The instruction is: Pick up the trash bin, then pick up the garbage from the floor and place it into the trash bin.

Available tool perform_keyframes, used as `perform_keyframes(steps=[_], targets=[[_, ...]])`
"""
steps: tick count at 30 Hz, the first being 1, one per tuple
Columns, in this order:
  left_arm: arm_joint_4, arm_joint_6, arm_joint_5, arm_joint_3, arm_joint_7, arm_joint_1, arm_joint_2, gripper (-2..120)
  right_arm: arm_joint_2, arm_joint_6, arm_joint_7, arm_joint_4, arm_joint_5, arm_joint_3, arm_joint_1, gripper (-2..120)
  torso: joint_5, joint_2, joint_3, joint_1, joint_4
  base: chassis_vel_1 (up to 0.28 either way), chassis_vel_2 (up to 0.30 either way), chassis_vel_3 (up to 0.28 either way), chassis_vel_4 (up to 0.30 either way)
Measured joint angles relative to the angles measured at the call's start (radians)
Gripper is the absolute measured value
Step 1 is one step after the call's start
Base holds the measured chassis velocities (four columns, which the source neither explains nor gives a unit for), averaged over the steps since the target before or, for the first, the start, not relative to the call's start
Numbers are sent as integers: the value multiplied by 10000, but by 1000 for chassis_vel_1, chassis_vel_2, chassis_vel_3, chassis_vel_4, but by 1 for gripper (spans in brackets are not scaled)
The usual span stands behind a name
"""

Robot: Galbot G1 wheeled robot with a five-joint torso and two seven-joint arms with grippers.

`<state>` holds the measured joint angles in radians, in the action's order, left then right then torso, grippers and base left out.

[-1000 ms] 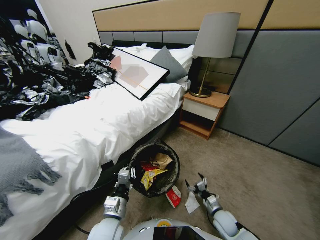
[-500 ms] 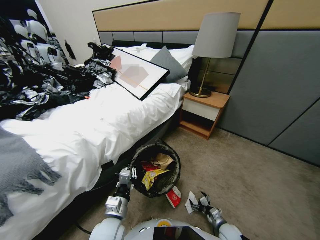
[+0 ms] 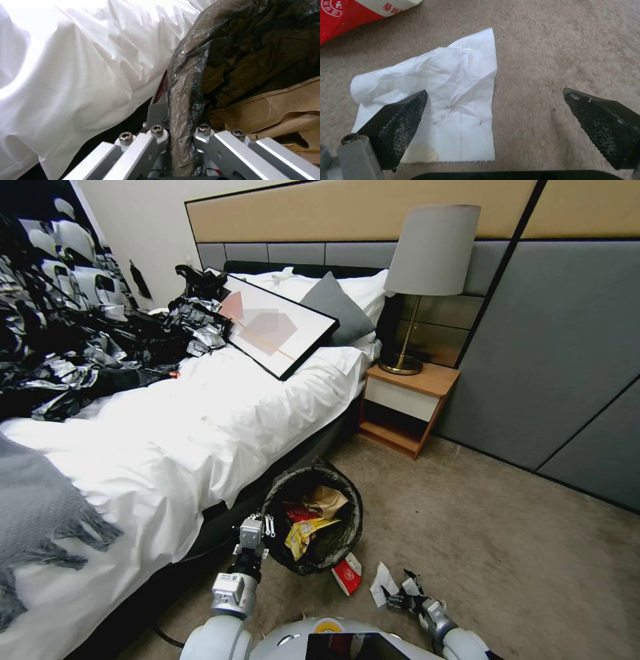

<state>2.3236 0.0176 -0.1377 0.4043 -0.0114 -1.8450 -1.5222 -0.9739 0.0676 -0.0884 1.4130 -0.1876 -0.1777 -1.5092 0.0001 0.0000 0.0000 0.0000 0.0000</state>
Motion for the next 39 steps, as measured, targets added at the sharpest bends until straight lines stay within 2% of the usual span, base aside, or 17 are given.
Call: perform_keyframes(steps=[7, 14, 17, 19, 22, 23, 29, 30, 34, 35, 37, 38, 39], targets=[[4, -21, -53, -11, 3, -19, -24, 1, -160, 84, -232, -227, 285, 193, 166, 100, -1, 0, 0, 0, 0, 0, 0, 0, 0], [8, -22, -81, -55, 3, 0, -21, 1, -268, 362, -547, -354, 547, 198, 146, 92, -2, 0, 0, 0, -1, 0, 0, 0, 0], [8, -22, -101, -93, 5, 14, -20, 1, -271, 446, -625, -347, 612, 145, 112, 80, -1, 0, 0, 0, 0, 0, 0, 0, 0], [9, -21, -104, -99, 6, 15, -20, 1, -270, 451, -631, -340, 616, 135, 105, 78, -1, 0, 0, 0, 0, 0, 0, 0, 0], [8, -20, -109, -118, 7, 27, -21, 1, -261, 510, -701, -317, 656, 76, 74, 61, -1, 0, 0, 0, -1, 0, 0, 0, 0], [8, -20, -109, -118, 7, 27, -21, 1, -261, 510, -701, -317, 656, 76, 74, 61, -1, 0, 0, 0, -1, 0, 0, 0, 0], [8, -20, -112, -122, 13, 26, -14, 1, -309, 679, -814, -389, 749, -29, 57, 37, -1, 0, 0, 0, 0, 0, 0, 0, 0], [8, -20, -112, -122, 13, 26, -14, 1, -309, 679, -814, -389, 749, -29, 57, 37, -1, 0, 0, 0, 0, 0, 0, 0, 0], [8, -20, -112, -121, 15, 30, -7, 1, -349, 777, -840, -434, 813, -79, 83, 18, -1, 0, 0, 0, 0, 0, 0, 0, 0], [8, -20, -112, -121, 15, 30, -7, 1, -349, 777, -840, -434, 813, -79, 83, 18, -1, 0, 0, 0, 0, 0, 0, 0, 0], [8, -20, -112, -121, 15, 35, -8, 1, -363, 825, -852, -458, 825, -93, 106, 7, -1, 0, 0, 0, 0, 0, 0, 0, 0], [8, -20, -112, -121, 15, 35, -8, 1, -363, 825, -852, -458, 825, -93, 106, 7, -1, 0, 0, 0, 0, 0, 0, 0, 0], [7, -20, -112, -122, 16, 39, -12, 1, -371, 847, -859, -465, 829, -107, 118, 3, -1, 0, 0, 0, 0, 0, 0, 0, 0]])
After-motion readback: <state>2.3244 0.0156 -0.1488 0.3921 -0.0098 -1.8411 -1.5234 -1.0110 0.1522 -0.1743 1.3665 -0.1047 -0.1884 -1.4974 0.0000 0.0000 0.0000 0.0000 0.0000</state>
